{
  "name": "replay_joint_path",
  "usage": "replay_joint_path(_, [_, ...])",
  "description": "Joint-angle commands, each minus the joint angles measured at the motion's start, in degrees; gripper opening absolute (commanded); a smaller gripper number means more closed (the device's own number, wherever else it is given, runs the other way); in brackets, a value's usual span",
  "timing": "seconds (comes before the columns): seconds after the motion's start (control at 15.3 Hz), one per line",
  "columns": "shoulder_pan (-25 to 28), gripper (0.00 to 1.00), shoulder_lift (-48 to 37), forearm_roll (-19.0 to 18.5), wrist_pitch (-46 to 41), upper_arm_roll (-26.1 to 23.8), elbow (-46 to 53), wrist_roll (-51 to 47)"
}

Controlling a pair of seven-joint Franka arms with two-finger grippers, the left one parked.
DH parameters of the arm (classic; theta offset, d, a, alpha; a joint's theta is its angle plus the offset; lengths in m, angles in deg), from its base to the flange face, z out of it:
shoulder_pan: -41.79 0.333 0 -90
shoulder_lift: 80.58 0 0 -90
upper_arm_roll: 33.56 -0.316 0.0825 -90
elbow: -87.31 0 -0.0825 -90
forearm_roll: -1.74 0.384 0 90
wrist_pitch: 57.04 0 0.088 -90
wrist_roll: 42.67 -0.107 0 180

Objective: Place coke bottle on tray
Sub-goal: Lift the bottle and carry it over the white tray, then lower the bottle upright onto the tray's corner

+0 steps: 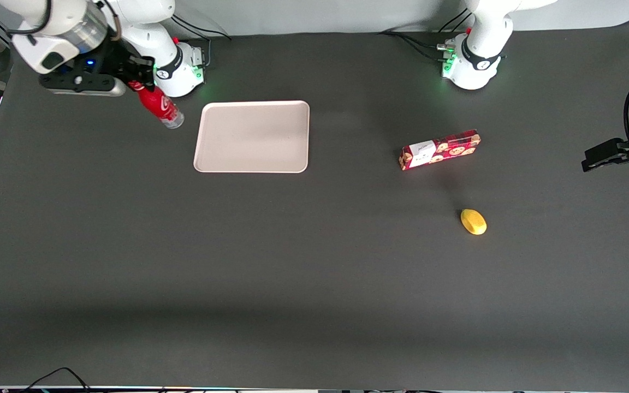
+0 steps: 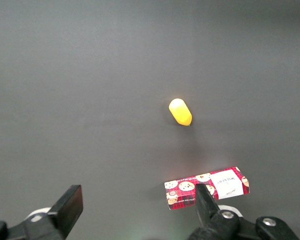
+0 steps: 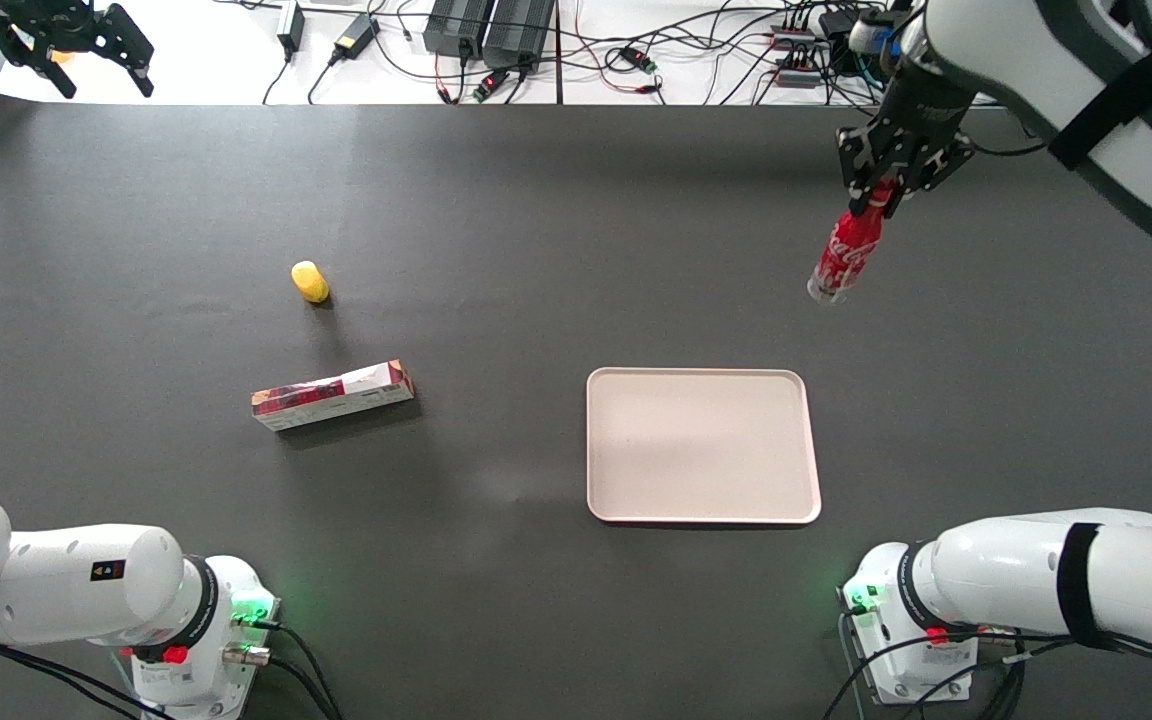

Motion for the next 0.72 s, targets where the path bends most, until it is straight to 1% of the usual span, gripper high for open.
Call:
replay_joint_path(0.0, [0.21,0.00,-7.27,3.23,3.80,-1.69,-11.13,-1.56])
replay_joint_path(0.07, [0.30,0.00,-8.68,3.85,4.94,-2.30,-13.86,-1.56])
replay_joint_path(0.26, [0.38,0.00,-10.80,3.94,10.38,-4.68,-22.04,-1.56])
replay_joint_path(0.39, [0.82,0.00,-11.15,3.94,13.11,-5.21,-26.00,-1.56])
replay_joint_path(0.52, [1.44,0.00,-12.11,5.86,16.89,-5.30,-30.21,-1.56])
replay_joint_path(0.65, [1.44,0.00,-12.56,6.40,21.37,-5.47,-34.35,-1.56])
